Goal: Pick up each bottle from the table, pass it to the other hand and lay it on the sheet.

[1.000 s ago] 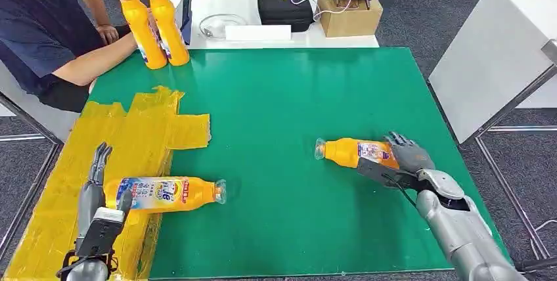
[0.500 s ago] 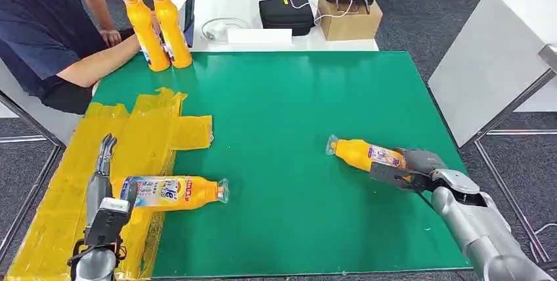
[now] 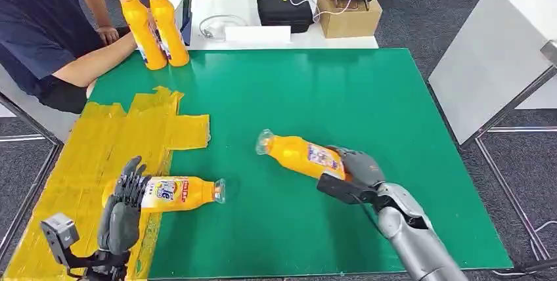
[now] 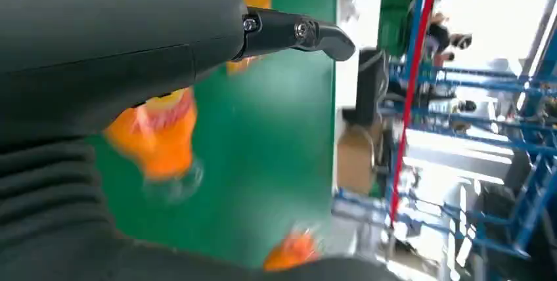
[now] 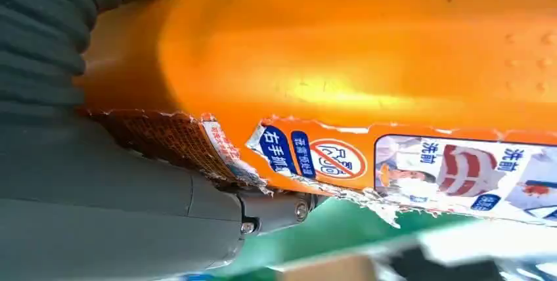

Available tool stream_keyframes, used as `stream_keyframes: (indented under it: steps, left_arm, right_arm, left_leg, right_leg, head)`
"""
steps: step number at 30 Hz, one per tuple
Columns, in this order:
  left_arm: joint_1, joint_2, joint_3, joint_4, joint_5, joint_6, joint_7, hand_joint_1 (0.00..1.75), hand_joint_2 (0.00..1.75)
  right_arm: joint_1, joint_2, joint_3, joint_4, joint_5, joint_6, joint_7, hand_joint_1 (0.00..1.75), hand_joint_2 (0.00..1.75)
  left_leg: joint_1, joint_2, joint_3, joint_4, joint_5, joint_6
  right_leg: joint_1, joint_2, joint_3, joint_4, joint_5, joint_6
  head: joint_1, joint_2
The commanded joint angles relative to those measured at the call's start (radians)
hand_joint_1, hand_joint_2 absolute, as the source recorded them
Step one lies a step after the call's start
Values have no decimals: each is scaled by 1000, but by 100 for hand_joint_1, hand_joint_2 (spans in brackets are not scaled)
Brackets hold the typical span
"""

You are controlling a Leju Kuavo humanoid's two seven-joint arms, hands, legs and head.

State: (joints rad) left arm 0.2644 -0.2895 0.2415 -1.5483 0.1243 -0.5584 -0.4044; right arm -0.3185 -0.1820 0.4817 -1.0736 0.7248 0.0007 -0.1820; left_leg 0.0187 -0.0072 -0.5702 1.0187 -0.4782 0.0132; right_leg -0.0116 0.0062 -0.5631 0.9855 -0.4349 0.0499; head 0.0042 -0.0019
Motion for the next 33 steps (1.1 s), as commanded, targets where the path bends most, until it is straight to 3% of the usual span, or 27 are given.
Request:
stream_keyframes:
  steps: [1, 8, 13, 33]
  left_arm:
    - [121, -35, -130, -120, 23, -13, 17, 0, 175]
    - [114, 6, -227, -115, 21, 57, -6, 0, 175]
    - [116, 19, -236, -116, 31, 66, -9, 0, 175]
    - [62, 38, -329, -85, 54, 143, -52, 0, 175]
  right_arm:
    - [-37, 64, 209, -211, -67, 30, 0, 175, 175]
    - [-105, 168, 305, -105, -88, 29, 1, 175, 175]
    - [-105, 154, 313, -107, -95, 17, -1, 175, 175]
    - [-63, 433, 556, 177, -160, 24, -53, 175, 175]
  left_leg:
    - [0, 5, -1, 1, -1, 0]
    - [-1, 8, -1, 0, 0, 0]
    - [-1, 2, -1, -1, 1, 0]
    - [0, 3, 0, -2, 0, 0]
  right_leg:
    - [0, 4, -3, 1, 0, -1]
    - [-2, 6, -3, 1, 2, -2]
    - [-1, 1, -1, 0, 0, -2]
    - [-1, 1, -1, -1, 0, -2]
  head:
    - [0, 0]
    - [1, 0]
    - [0, 0]
    - [1, 0]
